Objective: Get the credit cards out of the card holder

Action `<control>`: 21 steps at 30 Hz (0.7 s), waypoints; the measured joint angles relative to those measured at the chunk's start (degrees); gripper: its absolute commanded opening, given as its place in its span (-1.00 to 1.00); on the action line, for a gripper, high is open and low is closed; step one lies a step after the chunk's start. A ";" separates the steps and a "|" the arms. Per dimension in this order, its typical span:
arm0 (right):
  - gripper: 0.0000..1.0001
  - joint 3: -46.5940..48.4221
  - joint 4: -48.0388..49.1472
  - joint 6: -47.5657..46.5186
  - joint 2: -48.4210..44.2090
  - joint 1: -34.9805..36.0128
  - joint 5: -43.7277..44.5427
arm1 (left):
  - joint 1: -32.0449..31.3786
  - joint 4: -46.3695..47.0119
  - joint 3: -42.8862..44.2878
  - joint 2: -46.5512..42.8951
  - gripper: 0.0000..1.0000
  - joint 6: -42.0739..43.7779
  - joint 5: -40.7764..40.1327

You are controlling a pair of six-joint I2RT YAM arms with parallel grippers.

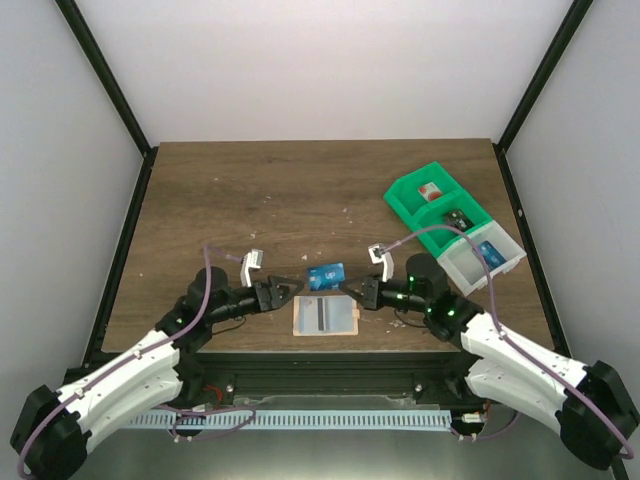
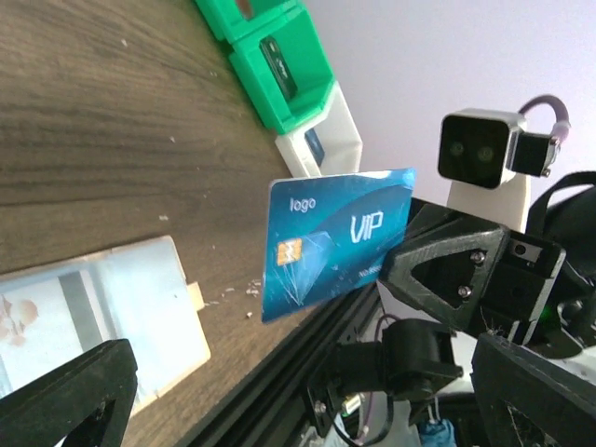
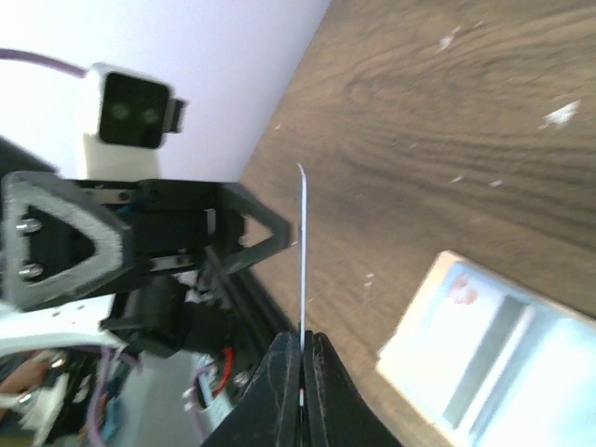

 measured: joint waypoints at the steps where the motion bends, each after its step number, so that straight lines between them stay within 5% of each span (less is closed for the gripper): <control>1: -0.99 0.04 -1.49 -0.33 -1.03 0.00 2.51 | -0.02 -1.53 0.92 0.02 1.00 0.81 -0.72; 10: -0.99 5.03 -15.23 -4.70 -2.67 -4.28 17.79 | 0.02 -14.86 11.65 0.98 1.00 9.79 -9.51; 21: -0.99 8.39 -24.39 -6.08 -1.75 -25.99 23.08 | 0.02 -28.48 21.38 3.39 1.00 24.87 -18.18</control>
